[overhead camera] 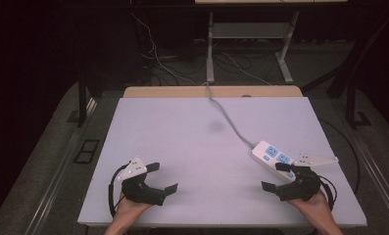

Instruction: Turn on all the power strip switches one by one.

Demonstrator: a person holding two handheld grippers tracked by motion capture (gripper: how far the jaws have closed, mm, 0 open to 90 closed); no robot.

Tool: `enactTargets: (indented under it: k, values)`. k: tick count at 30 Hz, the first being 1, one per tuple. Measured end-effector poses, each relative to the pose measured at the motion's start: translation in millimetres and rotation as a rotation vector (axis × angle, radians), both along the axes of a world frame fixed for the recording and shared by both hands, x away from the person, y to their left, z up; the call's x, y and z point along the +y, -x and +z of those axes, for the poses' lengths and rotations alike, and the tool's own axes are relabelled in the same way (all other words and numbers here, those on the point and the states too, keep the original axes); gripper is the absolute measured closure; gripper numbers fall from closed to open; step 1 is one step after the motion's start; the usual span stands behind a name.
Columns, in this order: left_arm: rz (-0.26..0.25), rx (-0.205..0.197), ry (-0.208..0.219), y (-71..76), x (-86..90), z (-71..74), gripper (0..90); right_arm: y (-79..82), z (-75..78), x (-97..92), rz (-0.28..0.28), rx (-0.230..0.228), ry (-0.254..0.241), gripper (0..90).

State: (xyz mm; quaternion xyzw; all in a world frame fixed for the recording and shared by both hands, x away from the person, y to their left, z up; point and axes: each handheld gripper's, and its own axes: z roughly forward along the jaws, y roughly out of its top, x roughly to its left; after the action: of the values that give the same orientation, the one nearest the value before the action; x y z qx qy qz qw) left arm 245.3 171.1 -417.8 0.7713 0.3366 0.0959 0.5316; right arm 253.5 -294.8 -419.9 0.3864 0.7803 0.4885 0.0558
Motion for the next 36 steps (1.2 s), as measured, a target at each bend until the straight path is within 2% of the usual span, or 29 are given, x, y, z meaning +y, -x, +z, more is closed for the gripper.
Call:
enactTargets:
  k: [16, 36]
  values:
    - [0.003, 0.007, 0.013, -0.1, 0.1, -0.5, 0.0, -0.1, 0.1, 0.4, 0.016, 0.010, -0.002, 0.4]
    - [0.018, 0.012, 0.015, -0.1, 3.8, -1.5, 0.0, -2.5, 9.8, 1.0, 0.044, 0.041, 0.010, 0.5]
